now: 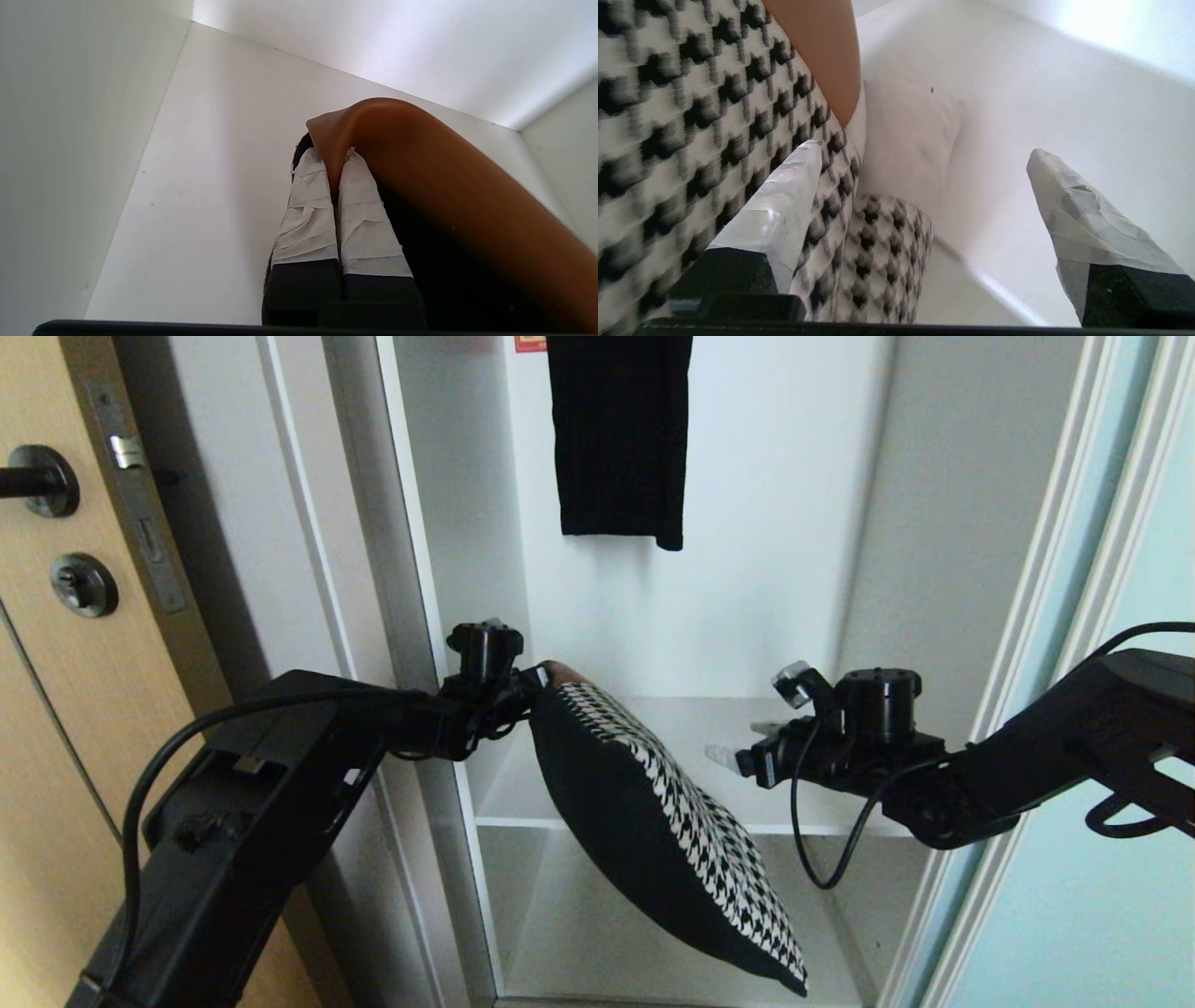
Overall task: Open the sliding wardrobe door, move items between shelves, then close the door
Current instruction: Place the pillow on the higher shelf
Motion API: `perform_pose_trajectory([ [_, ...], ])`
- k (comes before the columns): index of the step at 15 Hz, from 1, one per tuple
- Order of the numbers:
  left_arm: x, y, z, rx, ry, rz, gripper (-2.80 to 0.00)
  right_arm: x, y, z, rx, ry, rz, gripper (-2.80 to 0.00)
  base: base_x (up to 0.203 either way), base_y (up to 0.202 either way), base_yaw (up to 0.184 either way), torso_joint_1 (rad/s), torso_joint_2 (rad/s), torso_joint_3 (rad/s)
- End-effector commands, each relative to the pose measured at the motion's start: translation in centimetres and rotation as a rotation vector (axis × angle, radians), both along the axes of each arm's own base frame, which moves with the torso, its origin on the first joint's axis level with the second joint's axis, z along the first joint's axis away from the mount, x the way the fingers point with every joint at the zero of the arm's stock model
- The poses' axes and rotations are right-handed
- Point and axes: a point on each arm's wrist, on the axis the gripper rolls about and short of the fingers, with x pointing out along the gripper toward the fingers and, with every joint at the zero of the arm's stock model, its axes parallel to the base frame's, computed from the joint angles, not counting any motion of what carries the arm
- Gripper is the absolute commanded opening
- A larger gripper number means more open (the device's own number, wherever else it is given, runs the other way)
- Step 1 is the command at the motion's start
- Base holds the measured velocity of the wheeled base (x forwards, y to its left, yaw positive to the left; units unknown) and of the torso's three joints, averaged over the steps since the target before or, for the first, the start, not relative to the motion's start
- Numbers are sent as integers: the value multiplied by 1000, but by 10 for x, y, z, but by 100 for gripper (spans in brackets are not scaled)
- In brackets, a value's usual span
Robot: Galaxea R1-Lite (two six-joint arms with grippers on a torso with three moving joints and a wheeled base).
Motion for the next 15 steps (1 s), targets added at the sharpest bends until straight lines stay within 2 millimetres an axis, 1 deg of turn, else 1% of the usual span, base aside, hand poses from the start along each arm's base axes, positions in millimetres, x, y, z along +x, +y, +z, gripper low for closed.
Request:
perform_pose_trajectory([
  [1, 0, 0, 4, -8, -7, -7, -280, 7, 2, -4, -5, -13, -21, 0, 0, 0, 0, 0, 0, 0],
  [4, 0, -1, 1, -8, 0, -18, -280, -6, -9, 21, 57, -18, -52, 0, 0, 0, 0, 0, 0, 0],
  [6, 0, -1, -2, -7, 8, -19, -280, -7, -13, 26, 93, 0, -64, 0, 0, 0, 0, 0, 0, 0],
  [7, 0, -2, -3, -7, 9, -21, -280, -8, -18, 33, 114, -3, -73, 0, 0, 0, 0, 0, 0, 0],
  [8, 0, -2, -5, -4, 13, -21, -280, -14, -20, 43, 151, 6, -58, 0, 0, 0, 0, 0, 0, 0],
  [9, 0, -3, -8, -3, 18, -22, -280, -24, -20, 47, 194, 50, 4, 0, 0, 0, 0, 0, 0, 0],
  [10, 0, -5, -9, -4, 21, -25, -280, -32, -15, 48, 219, 89, 63, 0, 0, 0, 0, 0, 0, 0],
  [12, 0, -6, -10, -3, 22, -27, -280, -38, -4, 45, 224, 125, 110, 0, 0, 0, 0, 0, 0, 0],
  [15, 0, -6, -13, -1, 28, -24, -280, -49, -5, 50, 244, 145, 157, 0, 0, 0, 0, 0, 0, 0],
])
